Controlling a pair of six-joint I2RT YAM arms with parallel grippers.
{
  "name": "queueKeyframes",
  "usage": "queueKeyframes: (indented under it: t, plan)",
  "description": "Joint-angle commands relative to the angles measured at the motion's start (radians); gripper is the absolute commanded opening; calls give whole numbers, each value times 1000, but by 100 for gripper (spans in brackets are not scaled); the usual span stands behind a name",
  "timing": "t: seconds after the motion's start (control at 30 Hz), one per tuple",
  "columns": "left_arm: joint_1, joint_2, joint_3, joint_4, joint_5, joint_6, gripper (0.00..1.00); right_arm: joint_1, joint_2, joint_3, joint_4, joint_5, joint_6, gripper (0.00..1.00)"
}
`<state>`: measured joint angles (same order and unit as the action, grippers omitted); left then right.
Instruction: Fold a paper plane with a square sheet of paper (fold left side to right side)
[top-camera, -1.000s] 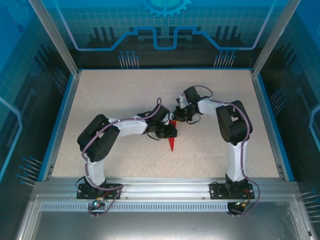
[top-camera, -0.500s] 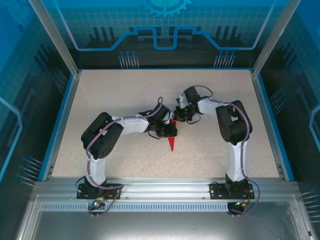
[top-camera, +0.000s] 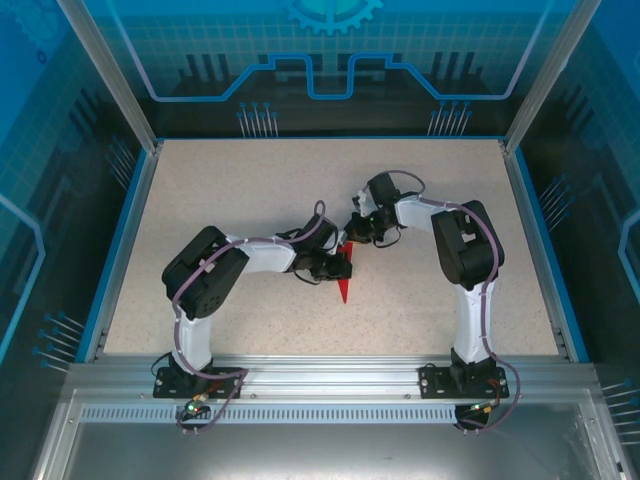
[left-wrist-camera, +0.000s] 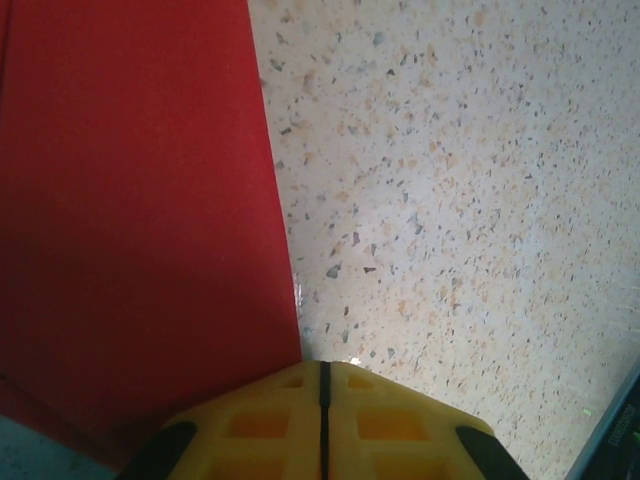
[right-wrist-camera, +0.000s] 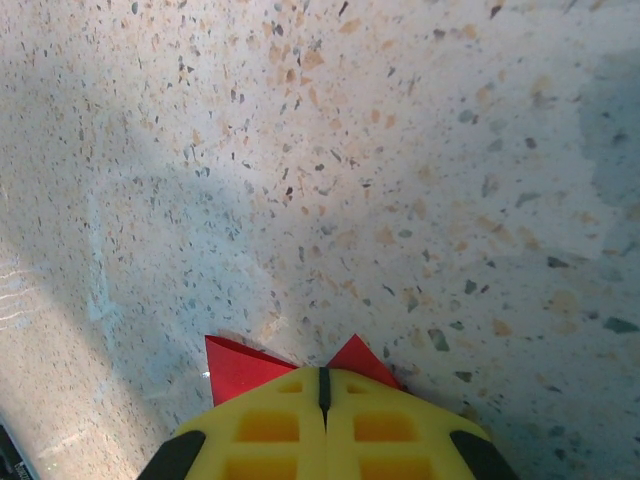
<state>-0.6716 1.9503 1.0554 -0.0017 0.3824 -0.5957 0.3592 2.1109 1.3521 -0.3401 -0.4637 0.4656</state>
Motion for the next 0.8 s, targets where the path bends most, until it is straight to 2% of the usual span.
queueKeyframes:
  t: [0.0, 0.2, 0.4, 0.77]
  plan:
    - [-28, -8, -37, -42, 11, 8, 9, -4, 58, -3, -40, 73, -13, 4]
    - [-47, -32, -67, -75, -9, 14, 9, -3, 62, 5, -54, 82, -18, 4]
    - [-104, -58, -67, -151, -42, 55, 9, -3, 66, 13, -66, 83, -22, 4]
    - [-165, -89, -104, -169, -51, 45, 9, -2, 72, 25, -76, 86, -23, 4]
